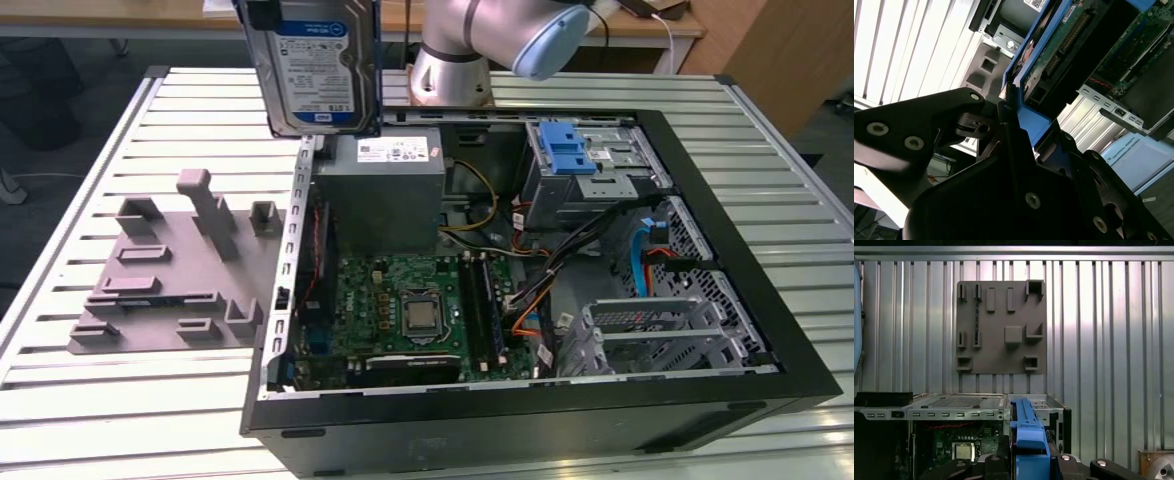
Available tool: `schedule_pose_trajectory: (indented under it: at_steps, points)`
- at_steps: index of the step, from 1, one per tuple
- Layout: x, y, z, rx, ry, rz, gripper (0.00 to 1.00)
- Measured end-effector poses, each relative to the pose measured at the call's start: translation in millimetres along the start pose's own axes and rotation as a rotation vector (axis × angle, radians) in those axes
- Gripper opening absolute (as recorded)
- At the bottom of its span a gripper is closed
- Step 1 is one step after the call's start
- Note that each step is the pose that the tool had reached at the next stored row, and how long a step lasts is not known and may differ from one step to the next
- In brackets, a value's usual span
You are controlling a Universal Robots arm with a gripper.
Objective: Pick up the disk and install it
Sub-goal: 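Pick up the disk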
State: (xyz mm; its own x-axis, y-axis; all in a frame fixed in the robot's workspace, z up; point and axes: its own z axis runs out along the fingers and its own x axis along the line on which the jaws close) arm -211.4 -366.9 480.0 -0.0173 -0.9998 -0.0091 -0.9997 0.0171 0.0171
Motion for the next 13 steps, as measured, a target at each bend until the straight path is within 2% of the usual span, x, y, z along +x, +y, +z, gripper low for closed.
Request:
schedule_pose_trajectory:
  at_steps: [5,13]
  points:
    - [0.4,-6.7,-0.1,-0.0001,0.0000,0.000,0.37]
    - [0.7,-6.9,-0.2,0.0000,0.0000,0.000,0.37]
